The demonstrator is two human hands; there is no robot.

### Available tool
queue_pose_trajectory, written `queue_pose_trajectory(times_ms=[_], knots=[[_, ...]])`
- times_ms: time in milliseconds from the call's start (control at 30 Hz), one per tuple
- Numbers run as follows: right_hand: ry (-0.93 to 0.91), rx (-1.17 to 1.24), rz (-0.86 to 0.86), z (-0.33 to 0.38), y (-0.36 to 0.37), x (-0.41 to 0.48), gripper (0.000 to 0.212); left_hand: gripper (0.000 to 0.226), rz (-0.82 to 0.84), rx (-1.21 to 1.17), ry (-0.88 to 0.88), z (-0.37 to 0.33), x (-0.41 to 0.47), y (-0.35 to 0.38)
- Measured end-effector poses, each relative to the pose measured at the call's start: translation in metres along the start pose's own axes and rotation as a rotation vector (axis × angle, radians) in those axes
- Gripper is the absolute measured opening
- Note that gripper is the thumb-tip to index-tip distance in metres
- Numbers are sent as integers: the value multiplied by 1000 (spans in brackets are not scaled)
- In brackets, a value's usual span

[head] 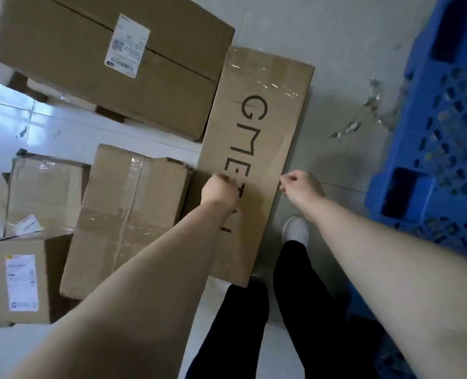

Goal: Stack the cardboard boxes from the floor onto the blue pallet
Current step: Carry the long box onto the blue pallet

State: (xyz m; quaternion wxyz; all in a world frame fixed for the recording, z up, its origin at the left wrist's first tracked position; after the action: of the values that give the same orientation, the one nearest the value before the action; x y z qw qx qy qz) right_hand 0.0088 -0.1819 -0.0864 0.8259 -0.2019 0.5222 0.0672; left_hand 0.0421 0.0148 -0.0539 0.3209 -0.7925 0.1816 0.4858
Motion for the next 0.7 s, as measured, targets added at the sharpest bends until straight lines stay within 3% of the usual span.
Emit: queue_pose_trajectory(times_ms=[167,300,400,700], knots=[[117,-64,-3,-27,13,68,27,39,-83,-69,-66,-3,85,3],[173,41,-5,-44,24,113,50,47,-213,-55,-132,2,143,-11],[155,64,31,-46,36,138,54,51,-261,25,-217,11,177,-24],[194,282,145,-62,66,164,64,47,-186,100,-246,40,219,-27]])
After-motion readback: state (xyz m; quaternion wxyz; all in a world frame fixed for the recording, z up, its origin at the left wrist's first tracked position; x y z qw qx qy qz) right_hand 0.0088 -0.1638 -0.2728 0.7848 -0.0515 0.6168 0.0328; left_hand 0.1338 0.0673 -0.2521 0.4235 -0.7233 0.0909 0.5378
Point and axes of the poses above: each hand's wrist, its own x-axis towards the middle knuckle, its own y-axis out of the palm, z = x × y, the point moved 7 cm from there along x, towards the middle knuckle, and after that the axes turned 15 degrees about z, right-handed, at the moved point
